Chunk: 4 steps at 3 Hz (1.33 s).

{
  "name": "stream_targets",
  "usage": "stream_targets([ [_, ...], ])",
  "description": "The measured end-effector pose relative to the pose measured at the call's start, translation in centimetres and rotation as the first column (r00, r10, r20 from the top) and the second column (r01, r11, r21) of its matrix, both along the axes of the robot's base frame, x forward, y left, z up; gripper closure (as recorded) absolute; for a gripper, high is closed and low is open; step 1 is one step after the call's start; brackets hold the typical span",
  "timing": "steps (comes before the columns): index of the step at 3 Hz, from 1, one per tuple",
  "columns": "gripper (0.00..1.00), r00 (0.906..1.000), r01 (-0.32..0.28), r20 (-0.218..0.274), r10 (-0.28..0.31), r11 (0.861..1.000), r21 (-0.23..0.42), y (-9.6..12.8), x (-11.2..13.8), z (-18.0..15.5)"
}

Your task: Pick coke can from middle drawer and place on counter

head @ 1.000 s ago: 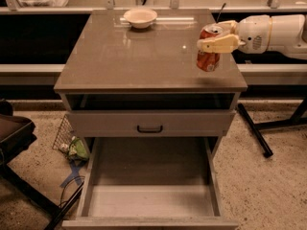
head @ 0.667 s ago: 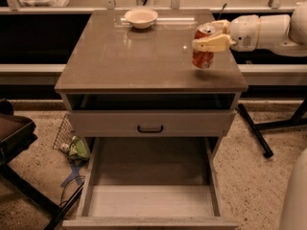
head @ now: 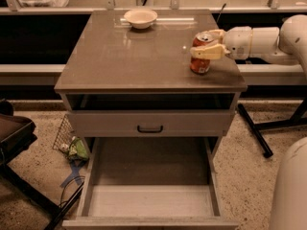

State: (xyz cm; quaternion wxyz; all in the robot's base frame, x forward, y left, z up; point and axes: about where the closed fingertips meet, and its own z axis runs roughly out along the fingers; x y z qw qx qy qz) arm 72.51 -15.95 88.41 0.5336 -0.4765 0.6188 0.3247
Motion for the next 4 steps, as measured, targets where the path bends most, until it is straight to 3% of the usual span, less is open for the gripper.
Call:
stream_targets([
  [1, 1.00, 1.0000, 0.000, 0.000, 0.000, 1.000, 0.000, 0.01, 0.00, 0.59],
  [4, 0.28, 0.9999, -0.012, -0.004, 0.012, 1.000, 0.002, 0.80, 0.14, 0.54],
])
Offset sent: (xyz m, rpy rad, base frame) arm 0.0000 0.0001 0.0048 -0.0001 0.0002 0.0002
